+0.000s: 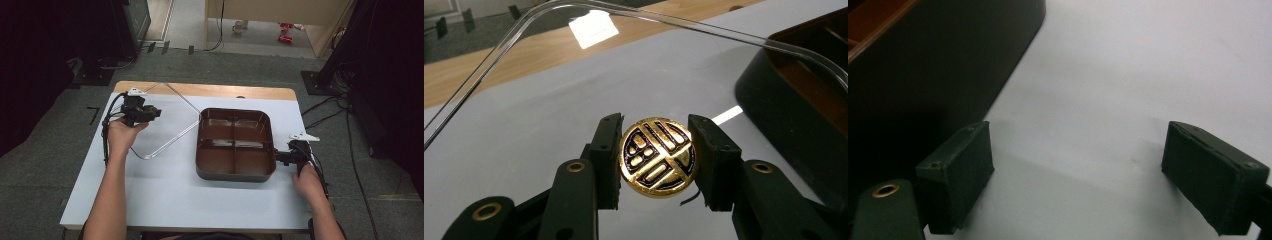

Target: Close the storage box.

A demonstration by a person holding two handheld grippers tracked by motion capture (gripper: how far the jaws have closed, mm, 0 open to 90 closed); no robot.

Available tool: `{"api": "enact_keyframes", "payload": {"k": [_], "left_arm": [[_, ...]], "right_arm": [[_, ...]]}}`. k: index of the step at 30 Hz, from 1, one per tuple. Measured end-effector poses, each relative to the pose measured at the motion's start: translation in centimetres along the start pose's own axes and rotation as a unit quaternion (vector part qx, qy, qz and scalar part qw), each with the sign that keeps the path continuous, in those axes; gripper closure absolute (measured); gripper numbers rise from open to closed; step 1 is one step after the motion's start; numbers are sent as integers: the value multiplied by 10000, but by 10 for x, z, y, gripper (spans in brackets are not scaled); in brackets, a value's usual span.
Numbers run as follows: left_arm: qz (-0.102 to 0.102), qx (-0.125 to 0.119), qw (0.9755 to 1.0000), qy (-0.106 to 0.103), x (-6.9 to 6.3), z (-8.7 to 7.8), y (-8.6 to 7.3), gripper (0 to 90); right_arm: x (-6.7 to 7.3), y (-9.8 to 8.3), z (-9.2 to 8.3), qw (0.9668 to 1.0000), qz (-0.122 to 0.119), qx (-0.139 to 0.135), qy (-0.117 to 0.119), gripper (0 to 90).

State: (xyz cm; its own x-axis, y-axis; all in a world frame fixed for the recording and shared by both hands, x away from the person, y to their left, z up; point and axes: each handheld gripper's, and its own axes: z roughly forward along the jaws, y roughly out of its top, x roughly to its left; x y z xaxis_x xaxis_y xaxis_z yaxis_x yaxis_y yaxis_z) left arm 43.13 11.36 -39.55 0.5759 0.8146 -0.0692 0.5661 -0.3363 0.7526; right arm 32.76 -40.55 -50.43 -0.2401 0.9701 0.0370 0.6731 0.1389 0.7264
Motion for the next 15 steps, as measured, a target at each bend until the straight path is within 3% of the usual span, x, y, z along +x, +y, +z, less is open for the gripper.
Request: {"api": "enact_keyframes", "payload": {"k": [7, 15], "left_arm": [[294, -204, 9988, -335, -23, -6, 13, 599], [665, -108, 9957, -637, -51, 2, 22, 599]], "right_arm": [[0, 0, 0, 10000, -3, 1, -1, 126], [0, 0, 0, 10000, -1, 6, 0, 126]]}}
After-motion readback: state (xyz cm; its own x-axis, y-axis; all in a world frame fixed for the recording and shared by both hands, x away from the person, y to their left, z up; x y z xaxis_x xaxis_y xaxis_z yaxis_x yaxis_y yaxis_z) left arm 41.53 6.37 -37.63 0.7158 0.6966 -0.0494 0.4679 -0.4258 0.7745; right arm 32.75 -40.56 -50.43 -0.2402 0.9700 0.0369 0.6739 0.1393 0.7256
